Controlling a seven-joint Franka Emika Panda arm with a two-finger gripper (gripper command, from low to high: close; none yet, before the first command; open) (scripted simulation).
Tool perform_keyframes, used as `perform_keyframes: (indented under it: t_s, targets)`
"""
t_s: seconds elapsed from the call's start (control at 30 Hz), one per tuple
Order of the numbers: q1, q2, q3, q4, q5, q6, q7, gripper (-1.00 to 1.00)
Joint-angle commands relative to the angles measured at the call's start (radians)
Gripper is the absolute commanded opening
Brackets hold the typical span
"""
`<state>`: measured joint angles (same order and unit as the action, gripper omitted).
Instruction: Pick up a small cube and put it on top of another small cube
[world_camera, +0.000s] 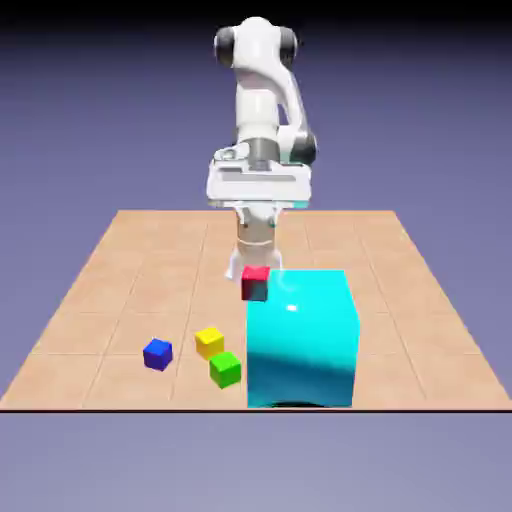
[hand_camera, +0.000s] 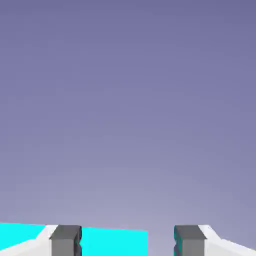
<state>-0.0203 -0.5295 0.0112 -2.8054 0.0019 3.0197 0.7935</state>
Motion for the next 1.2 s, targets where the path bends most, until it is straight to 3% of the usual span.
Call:
perform_keyframes:
  t_s: [0.0,0.5,0.63,0.9,0.93,1.17]
  targets:
    - [-0.023,0.030,0.005,0.008,0.006,-0.018,0.044,0.00]
    - [-0.401,0.503,0.135,0.063,0.029,-0.222,0.658,0.00]
    - [-0.486,0.566,0.184,-0.009,-0.040,-0.165,0.666,0.00]
    - [-0.361,0.838,0.020,0.045,-0.195,0.054,0.783,0.00]
    - [-0.361,0.838,0.020,0.045,-0.195,0.054,0.783,-1.00]
    - [-0.461,0.621,0.150,0.002,-0.071,-0.121,0.690,-1.00]
